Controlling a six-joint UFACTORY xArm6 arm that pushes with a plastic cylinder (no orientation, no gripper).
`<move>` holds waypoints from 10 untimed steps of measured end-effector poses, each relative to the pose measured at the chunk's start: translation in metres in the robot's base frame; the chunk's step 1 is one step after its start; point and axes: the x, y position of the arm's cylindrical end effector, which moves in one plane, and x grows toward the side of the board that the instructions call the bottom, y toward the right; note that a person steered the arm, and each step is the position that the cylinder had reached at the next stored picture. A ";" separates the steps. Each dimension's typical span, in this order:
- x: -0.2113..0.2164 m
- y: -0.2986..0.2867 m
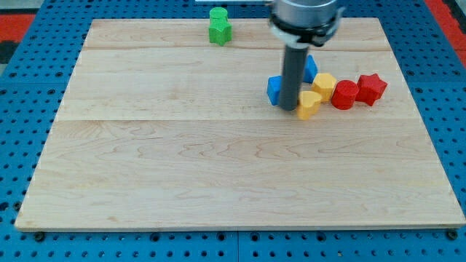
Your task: Place the blue triangle horizontally above the blue triangle
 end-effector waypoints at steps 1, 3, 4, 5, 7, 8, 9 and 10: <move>-0.022 -0.033; -0.021 -0.085; -0.069 -0.065; -0.071 -0.018; -0.033 -0.042; -0.044 0.005; -0.063 0.012; -0.079 0.026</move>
